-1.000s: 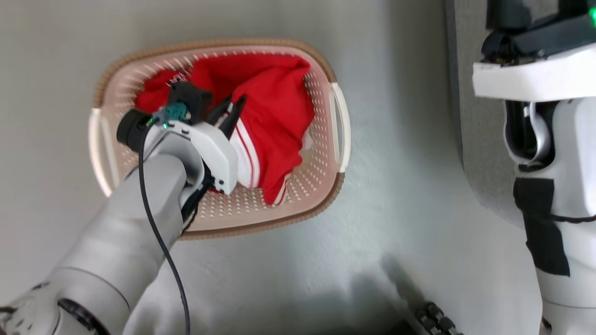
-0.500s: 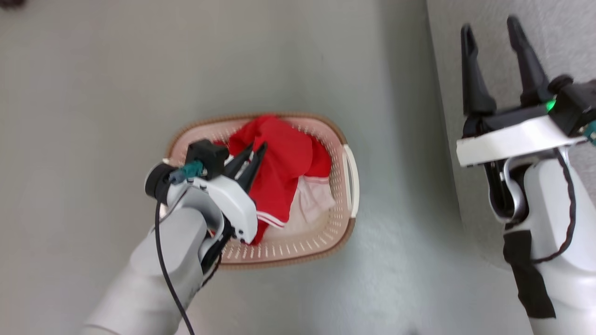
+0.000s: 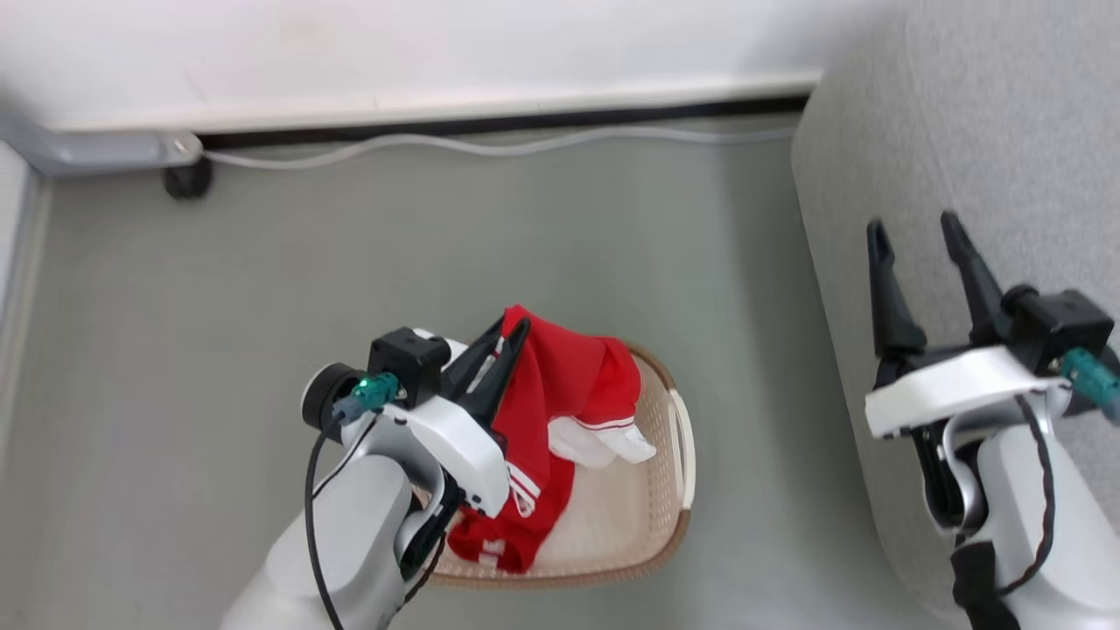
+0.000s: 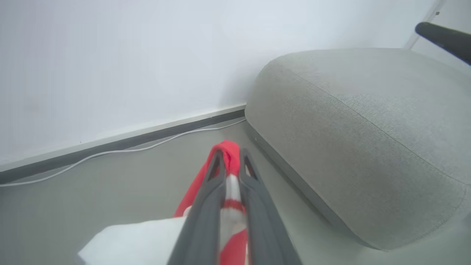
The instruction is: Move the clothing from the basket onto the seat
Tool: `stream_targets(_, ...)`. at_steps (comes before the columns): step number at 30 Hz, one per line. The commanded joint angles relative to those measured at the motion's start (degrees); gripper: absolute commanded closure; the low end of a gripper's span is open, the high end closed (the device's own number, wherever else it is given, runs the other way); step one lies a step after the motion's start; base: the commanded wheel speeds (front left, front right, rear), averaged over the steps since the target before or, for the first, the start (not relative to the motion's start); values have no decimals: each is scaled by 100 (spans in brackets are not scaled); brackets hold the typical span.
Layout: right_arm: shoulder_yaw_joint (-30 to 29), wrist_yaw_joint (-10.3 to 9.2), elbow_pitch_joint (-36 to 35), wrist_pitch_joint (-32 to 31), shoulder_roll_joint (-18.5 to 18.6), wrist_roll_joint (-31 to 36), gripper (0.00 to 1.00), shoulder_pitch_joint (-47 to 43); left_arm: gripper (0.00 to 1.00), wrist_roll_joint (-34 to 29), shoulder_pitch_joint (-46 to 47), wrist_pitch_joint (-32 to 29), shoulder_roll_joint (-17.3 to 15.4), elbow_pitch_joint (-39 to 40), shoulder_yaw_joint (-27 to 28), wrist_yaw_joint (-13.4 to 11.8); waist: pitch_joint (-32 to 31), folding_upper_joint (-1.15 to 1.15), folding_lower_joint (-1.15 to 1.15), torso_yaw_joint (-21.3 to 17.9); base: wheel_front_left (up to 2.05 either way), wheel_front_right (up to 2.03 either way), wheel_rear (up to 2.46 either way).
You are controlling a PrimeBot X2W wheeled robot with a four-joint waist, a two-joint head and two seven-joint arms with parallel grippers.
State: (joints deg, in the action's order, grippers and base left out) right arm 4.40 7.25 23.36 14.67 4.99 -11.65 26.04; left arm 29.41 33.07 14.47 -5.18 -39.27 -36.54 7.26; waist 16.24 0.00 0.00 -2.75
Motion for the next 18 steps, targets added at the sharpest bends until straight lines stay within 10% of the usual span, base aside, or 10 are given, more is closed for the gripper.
stream_targets(1,116,24,-70,33,-35,-24,0,-136,100,-99,-63,52,-107,234,229,23,-399,0,0,153,0,0,0)
stream_targets(18,233,24,310,33,-53,-76,0,-853,100,-391,56,52,-97,1228,150,23,-1299,0,0,304,0,0,0)
